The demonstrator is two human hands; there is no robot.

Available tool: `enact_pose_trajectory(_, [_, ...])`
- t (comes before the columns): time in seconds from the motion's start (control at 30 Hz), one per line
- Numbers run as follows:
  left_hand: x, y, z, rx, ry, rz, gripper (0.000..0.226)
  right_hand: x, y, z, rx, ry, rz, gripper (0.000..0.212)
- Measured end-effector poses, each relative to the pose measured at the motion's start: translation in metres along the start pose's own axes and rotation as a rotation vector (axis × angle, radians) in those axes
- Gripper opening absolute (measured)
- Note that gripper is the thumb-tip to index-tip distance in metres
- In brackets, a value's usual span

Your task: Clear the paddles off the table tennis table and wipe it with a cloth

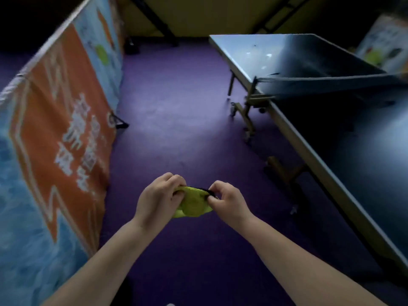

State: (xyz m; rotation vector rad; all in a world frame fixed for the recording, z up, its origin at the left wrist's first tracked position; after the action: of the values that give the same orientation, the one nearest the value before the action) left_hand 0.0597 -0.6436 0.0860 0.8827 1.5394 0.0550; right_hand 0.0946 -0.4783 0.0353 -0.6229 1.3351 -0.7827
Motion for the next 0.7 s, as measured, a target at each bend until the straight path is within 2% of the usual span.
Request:
enact_pose_trajectory(0.27, [0.143,0.228,-0.071,0.354,-0.245,0.041,0.006,-0.223,0.149,0.115,0.177,0.413,-0.156,0.011])
enact_pose_trajectory(0.5, [0.262,0.390,-0.084,0.485,-0.469,0.149,0.007,-0.364,0.245,0.229,0.259,0.773,0.052,0.011])
enact_pose_trajectory(0.7, [0.343,0.471,-0.082,0.555,-0.717,0.078,0.022,-0.441,0.295,0.317,0.356,1.023,0.165,0.005])
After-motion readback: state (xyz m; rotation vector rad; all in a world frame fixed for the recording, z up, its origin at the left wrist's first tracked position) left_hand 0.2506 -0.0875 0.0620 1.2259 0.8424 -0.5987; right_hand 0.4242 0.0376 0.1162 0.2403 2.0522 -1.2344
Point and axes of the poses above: each hand's wrist, its own z-axis away from the middle knuckle, its own x-axis out of the palm, y = z × x, the point moved 10 cm from there along -z, towards the middle knuckle, and after that the axes turned 7 degrees about -y, right-handed, at the moved point
